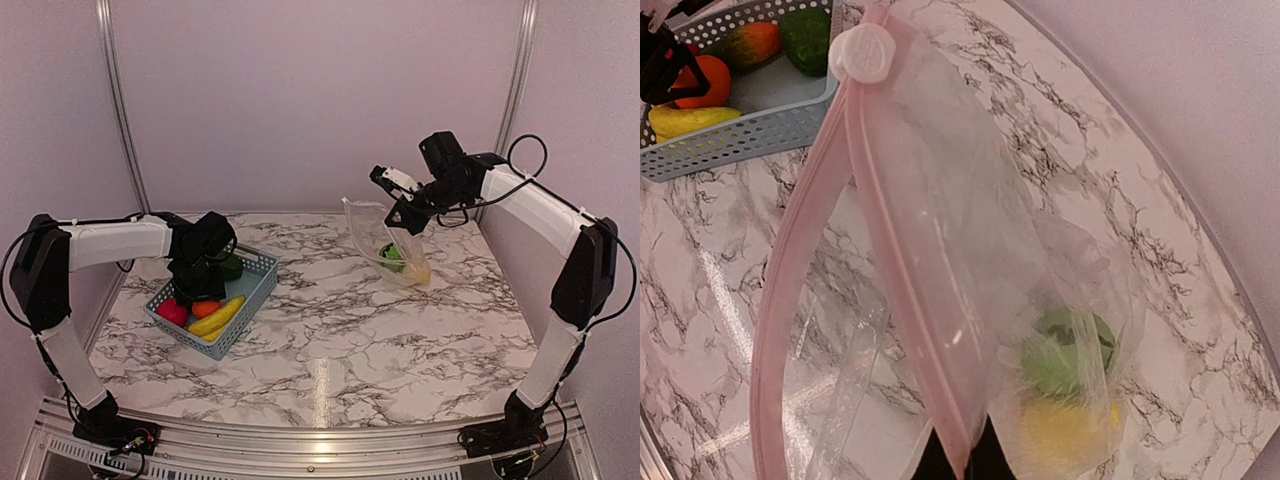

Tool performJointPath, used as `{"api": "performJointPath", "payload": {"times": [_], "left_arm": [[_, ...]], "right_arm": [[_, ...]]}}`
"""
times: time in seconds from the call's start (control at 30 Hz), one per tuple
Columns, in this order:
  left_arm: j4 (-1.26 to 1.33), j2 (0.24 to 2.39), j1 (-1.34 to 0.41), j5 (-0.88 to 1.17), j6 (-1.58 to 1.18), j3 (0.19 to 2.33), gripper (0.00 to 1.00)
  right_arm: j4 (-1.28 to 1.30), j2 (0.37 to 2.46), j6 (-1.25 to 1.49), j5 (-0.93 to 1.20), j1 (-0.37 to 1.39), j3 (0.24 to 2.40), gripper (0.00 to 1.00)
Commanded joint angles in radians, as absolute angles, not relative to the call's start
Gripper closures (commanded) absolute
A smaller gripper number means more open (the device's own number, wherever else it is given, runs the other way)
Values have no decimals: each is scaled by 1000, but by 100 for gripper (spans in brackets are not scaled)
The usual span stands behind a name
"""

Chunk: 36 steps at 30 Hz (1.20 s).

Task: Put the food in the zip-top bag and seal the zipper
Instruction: Pick up the fake fruit from the bin, then place the fake fruit in the zipper food storage bag.

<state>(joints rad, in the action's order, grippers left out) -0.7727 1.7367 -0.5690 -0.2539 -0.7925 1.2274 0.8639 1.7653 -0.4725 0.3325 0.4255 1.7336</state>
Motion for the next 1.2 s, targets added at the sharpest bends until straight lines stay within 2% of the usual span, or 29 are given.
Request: {"api": "performJointPath", "payload": {"times": [0.0, 0.43, 0.83, 0.97, 1.17], "left_arm": [[-880, 1699, -575, -319, -751, 1325, 50], [-934, 1672, -620, -291, -679, 1609, 59], [-923, 1719, -770, -310, -600, 1911, 61], [-829, 1692, -820, -297, -548, 1929, 62], [-603, 1636, -902, -221, -469, 1822, 62]], "right_arm": [[853, 1756, -480, 313, 440, 1721, 100], [867, 1765, -477, 311, 460, 1758, 100], [880, 1815, -469, 306, 537, 1849, 100], [889, 1838, -465, 302, 578, 1884, 100], [895, 1864, -449, 298, 614, 1915, 100]]}}
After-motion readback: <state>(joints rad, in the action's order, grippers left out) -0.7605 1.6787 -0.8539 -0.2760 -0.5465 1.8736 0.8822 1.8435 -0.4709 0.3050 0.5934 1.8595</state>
